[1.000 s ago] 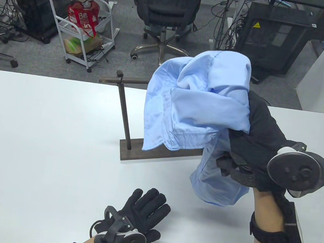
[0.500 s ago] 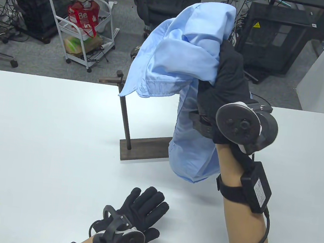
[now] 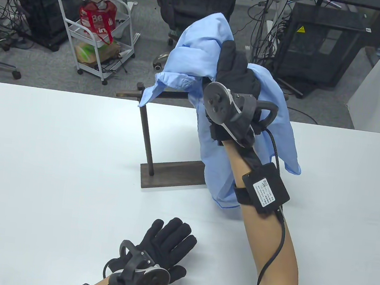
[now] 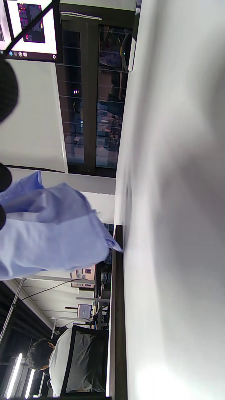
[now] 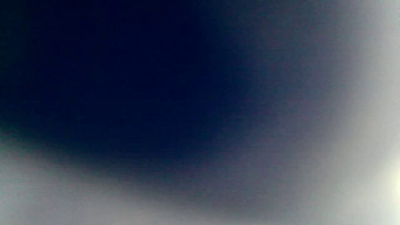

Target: Hang long-sleeve shirt on desktop hanging rack

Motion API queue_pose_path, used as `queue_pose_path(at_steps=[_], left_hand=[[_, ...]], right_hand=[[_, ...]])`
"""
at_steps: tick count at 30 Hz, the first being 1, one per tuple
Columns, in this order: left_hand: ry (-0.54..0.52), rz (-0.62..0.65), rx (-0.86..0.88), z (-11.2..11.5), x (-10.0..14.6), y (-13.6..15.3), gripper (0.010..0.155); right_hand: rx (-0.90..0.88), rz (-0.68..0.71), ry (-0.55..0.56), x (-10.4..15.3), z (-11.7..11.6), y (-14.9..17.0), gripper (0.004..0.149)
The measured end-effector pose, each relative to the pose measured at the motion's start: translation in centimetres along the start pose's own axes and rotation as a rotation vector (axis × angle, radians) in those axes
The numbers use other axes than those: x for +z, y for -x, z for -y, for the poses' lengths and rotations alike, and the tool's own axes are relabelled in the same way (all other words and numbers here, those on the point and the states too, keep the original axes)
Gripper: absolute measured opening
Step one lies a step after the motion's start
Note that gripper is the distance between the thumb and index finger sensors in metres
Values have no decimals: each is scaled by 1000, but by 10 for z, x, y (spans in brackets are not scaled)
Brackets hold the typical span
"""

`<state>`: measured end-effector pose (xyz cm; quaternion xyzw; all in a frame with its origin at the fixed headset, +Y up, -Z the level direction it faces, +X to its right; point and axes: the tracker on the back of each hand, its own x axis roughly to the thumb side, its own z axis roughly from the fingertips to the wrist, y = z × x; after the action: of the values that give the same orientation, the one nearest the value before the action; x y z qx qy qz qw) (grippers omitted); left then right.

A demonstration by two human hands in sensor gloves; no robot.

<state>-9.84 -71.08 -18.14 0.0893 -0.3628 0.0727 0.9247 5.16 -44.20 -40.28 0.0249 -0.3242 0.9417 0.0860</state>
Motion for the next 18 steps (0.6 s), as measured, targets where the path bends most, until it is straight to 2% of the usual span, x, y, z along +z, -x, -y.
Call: queue_pose_path(at_steps=[2, 7, 10, 12, 14, 16, 18], left_hand=[[2, 1, 2, 0, 0, 0, 81], [17, 9, -1, 1, -1, -1, 81], [21, 11, -3, 1, -1, -1, 81], [21, 11, -5, 1, -1, -2, 81], [20, 10, -5, 1, -1, -2, 81], [19, 10, -7, 1, -1, -2, 81], [21, 10, -6, 2, -1, -2, 81]], right_hand=[[-54, -2, -98, -2, -11, 5, 70], [-64, 6, -196, -2, -15, 4, 76], [-50, 27, -160, 0, -18, 2, 63], [-39, 20, -83, 2, -19, 1, 56], [-51, 26, -81, 3, -20, 2, 53], [-75, 8, -57, 3, -21, 3, 56], [-105, 11, -45, 3, -20, 3, 50]])
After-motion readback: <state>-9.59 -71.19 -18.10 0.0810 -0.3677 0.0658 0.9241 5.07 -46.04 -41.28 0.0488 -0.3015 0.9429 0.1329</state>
